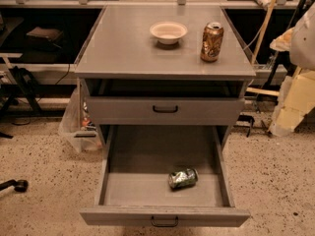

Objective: Pick green can from middle drawer and place on counter

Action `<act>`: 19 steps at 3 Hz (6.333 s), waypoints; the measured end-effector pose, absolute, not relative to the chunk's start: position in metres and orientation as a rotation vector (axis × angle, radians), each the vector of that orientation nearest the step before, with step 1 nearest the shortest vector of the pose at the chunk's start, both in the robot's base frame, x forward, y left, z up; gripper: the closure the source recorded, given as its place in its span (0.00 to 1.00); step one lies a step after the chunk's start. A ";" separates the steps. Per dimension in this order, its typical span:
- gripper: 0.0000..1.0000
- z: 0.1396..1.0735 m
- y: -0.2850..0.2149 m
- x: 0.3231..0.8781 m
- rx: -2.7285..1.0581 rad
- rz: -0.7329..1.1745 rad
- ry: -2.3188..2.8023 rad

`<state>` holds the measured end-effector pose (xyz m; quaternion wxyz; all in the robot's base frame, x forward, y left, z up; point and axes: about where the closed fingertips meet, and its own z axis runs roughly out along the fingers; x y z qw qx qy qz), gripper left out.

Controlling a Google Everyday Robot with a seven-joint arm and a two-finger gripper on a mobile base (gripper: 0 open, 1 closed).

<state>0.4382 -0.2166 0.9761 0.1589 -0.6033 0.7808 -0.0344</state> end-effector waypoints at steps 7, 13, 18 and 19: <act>0.00 0.709 -0.167 0.535 -1.576 0.423 2.101; 0.00 0.559 -0.065 0.595 -1.448 0.626 1.944; 0.00 0.413 -0.130 0.600 -1.563 0.480 2.171; 0.00 0.369 -0.122 0.596 -1.616 0.536 2.170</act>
Offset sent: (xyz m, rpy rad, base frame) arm 0.0394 0.0410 -0.1648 0.0785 0.0606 -0.0339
